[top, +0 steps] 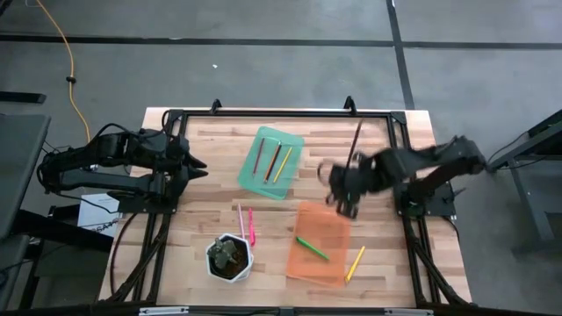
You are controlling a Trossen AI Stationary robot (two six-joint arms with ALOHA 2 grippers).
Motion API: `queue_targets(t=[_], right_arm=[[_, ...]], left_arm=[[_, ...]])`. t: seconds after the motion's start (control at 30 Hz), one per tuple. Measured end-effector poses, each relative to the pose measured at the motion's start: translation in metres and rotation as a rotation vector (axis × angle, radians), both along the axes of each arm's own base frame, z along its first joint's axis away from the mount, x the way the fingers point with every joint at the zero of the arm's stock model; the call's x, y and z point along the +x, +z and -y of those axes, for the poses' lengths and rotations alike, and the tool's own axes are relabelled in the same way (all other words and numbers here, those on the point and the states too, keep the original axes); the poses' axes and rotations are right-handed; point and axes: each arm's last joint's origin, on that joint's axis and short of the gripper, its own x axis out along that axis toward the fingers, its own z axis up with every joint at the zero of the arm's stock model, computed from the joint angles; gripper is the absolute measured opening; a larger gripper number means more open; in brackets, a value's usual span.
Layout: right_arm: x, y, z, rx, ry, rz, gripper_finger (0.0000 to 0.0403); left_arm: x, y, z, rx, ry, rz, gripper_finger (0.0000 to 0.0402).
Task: Sort pens & pencils
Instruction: Put the yellow pen into the orange bin
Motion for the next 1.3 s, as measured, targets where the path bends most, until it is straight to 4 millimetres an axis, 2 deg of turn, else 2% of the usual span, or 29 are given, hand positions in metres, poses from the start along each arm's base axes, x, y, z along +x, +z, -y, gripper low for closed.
queue_targets(t=[0.1,0.17,0.4,0.53,0.67,0.8,1.03,1.17,1.3], right_arm=[[-0.006,0.011,0.032,-0.022,-0.055,0.042,0.0124],[-0.008,0.013,0.046,-0.052,-0.019,0.02,0.0124],[-0.01,0.004,0.07,-0.125,0.186,-0.139,0.0124],[-0.016,-0.017,0.074,-0.097,0.285,-0.24,0.0124],[-0.031,-0.048,0.072,0.002,0.344,-0.345,0.0124],[-0.05,-0.07,0.064,0.126,0.332,-0.305,0.0124],[-0.09,-0.087,0.04,0.226,0.289,-0.194,0.0124],[-0.1,-0.094,0.024,0.322,0.241,-0.105,0.0124],[-0.101,-0.109,0.007,0.377,0.196,-0.073,0.0124]], left_arm=[[0.0,0.0,0.0,0.003,-0.001,0.002,0.0138],[0.0,0.0,0.0,0.006,-0.004,0.002,0.0138],[0.0,0.0,-0.001,0.049,0.002,-0.007,0.0138],[0.0,0.0,-0.002,0.058,0.023,-0.01,0.0138],[0.0,0.0,-0.002,0.031,0.06,-0.004,0.0138],[-0.001,0.0,-0.003,0.005,0.129,0.004,0.0138],[-0.001,0.0,-0.004,-0.01,0.196,0.011,0.0138],[-0.001,0.0,-0.005,-0.015,0.228,0.014,0.0138],[-0.001,0.0,-0.006,-0.026,0.259,0.018,0.0138]])
